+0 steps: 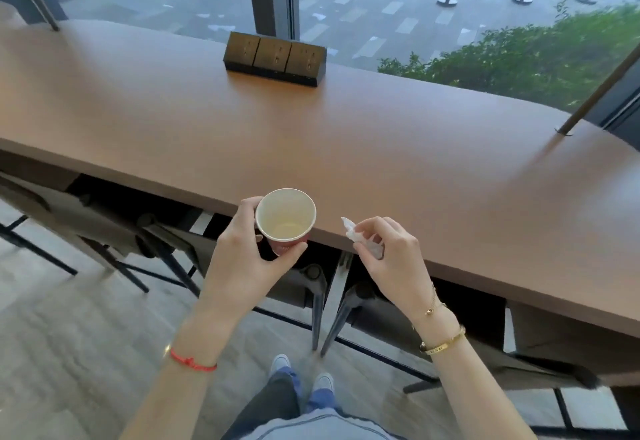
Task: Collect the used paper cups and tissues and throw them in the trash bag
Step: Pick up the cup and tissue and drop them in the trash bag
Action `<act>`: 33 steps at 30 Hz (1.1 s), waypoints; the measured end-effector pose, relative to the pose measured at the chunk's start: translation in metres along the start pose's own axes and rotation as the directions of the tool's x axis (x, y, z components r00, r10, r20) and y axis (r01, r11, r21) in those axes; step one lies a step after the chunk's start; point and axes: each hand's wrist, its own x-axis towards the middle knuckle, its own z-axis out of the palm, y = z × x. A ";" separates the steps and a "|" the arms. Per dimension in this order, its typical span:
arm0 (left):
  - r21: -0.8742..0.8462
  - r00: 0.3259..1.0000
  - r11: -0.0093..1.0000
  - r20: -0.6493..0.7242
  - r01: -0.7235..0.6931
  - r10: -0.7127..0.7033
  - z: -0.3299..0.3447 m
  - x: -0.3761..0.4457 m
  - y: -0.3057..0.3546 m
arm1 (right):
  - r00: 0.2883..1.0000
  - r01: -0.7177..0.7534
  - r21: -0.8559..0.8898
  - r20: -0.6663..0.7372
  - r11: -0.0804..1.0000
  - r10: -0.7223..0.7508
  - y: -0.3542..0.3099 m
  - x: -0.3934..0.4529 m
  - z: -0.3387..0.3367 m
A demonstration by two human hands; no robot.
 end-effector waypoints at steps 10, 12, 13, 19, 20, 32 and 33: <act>0.103 0.937 0.962 -0.273 0.254 -0.218 -0.072 -0.125 -0.031 | 0.933 0.238 0.052 0.265 0.970 -0.244 -0.064 -0.033 0.059; 0.112 0.901 0.946 -0.354 0.306 -0.249 -0.087 -0.157 -0.033 | 0.902 0.284 0.074 0.317 0.956 -0.293 -0.082 -0.046 0.072; 0.108 0.880 0.937 -0.392 0.332 -0.267 -0.096 -0.176 -0.034 | 0.883 0.314 0.089 0.339 0.945 -0.325 -0.092 -0.054 0.078; 0.085 0.697 0.834 -0.598 0.545 -0.395 -0.139 -0.312 -0.031 | 0.742 0.447 0.204 0.459 0.871 -0.488 -0.154 -0.130 0.118; 0.079 0.668 0.818 -0.624 0.570 -0.405 -0.145 -0.337 -0.028 | 0.711 0.460 0.228 0.485 0.858 -0.510 -0.165 -0.148 0.126; -0.161 0.133 0.525 -0.868 0.836 -0.478 -0.183 -0.618 0.038 | 0.203 0.577 0.541 0.631 0.612 -0.749 -0.291 -0.362 0.182; -0.198 0.071 0.492 -0.878 0.848 -0.474 -0.182 -0.639 0.043 | 0.156 0.580 0.566 0.628 0.586 -0.762 -0.301 -0.379 0.186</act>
